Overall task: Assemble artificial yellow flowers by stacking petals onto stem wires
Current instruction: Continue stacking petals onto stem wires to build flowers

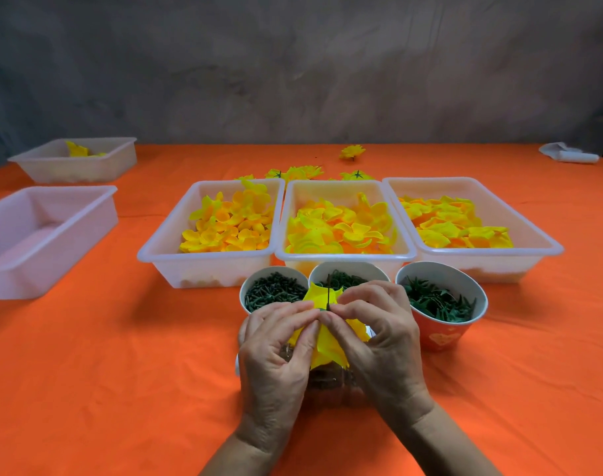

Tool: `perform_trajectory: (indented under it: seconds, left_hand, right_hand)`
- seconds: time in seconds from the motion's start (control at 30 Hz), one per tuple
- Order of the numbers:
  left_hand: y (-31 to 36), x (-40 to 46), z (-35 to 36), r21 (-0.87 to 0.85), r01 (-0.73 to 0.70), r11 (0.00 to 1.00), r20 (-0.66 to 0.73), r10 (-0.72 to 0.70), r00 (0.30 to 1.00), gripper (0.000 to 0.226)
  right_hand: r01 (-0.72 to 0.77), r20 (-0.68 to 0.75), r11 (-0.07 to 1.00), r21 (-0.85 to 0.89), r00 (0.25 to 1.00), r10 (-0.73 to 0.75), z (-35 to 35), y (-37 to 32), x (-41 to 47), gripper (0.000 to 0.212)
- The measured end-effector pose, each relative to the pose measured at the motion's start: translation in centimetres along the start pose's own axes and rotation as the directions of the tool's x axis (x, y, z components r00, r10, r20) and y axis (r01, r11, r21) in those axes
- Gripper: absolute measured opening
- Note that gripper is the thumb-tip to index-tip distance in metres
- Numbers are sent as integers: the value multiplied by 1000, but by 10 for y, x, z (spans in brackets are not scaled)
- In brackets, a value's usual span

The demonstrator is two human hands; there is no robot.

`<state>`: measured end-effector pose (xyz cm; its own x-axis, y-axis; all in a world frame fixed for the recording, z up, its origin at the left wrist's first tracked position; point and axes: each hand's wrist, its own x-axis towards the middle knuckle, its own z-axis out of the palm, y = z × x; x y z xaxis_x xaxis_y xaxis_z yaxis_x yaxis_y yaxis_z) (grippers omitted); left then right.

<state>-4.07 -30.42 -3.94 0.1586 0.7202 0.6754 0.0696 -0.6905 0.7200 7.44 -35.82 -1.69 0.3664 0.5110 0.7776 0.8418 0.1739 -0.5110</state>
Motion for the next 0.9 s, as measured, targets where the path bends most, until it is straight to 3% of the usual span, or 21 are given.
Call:
perform_trajectory:
  seconds: [0.43,0.6,0.73,0.9]
  left_hand:
    - [-4,-1,1,-1,-32,999,-16,32,999,14]
    - [9,5,-5,8,28,1000,12,-29,1000,22]
    - [19,9,-6,68,10,998,70,-15,997,22]
    - [23,14,-4,108,18,994,71,-26,997,17]
  right_hand:
    - [-31,52,996,80,998,27,3,4,-3,23]
    - [-127,156,982,136,982,105,-4,1,2,10]
    - [-148,263,975,168,959,100,-12,2,8,16]
    - [-123,261,976,178,962,74,-14,4,9,15]
